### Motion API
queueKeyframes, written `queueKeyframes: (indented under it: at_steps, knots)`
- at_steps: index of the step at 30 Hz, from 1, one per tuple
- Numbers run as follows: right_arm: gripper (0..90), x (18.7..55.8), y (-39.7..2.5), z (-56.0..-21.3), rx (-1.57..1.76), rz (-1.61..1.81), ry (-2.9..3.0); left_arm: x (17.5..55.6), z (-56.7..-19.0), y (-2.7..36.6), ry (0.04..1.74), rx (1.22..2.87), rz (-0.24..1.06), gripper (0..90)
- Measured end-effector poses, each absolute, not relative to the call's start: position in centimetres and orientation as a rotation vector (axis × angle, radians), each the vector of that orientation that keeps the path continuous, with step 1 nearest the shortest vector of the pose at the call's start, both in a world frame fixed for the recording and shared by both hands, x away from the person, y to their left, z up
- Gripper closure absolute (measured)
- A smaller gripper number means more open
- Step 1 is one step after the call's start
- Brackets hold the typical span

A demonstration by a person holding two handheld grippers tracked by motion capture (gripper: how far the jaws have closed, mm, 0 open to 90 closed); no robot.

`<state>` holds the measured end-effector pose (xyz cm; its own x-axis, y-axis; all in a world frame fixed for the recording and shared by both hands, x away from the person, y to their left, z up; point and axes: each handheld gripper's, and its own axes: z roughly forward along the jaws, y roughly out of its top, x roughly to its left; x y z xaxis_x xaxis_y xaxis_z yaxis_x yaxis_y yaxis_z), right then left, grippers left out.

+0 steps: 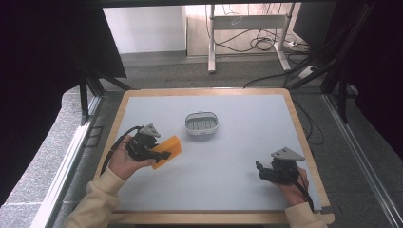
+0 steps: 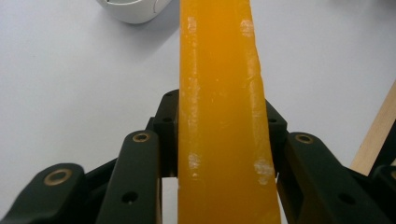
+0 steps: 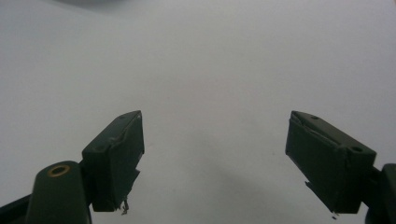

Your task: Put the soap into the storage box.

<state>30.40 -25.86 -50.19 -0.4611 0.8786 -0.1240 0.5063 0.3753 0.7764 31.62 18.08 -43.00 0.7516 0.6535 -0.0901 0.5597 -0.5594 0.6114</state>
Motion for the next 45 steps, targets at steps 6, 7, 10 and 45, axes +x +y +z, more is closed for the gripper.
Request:
queueKeyframes:
  at_steps: [6, 7, 10, 45]
  knots:
    - [19.9, 30.4, -25.9, -50.2, 1.193, 0.920, 2.105, 32.0, -43.0, 18.0, 0.903, 2.311, 0.193, 62.0]
    - [19.9, 30.4, -25.9, -50.2, 1.194, 0.920, 2.105, 32.1, -43.0, 18.0, 0.905, 2.310, 0.192, 62.0]
    - [19.9, 30.4, -25.9, -50.2, 1.197, 0.919, 2.104, 32.3, -43.0, 18.0, 0.906, 2.310, 0.187, 62.0]
    - [20.0, 30.4, -26.0, -50.3, 1.200, 0.908, 2.105, 35.0, -41.8, 17.9, 0.900, 2.303, 0.220, 62.0]
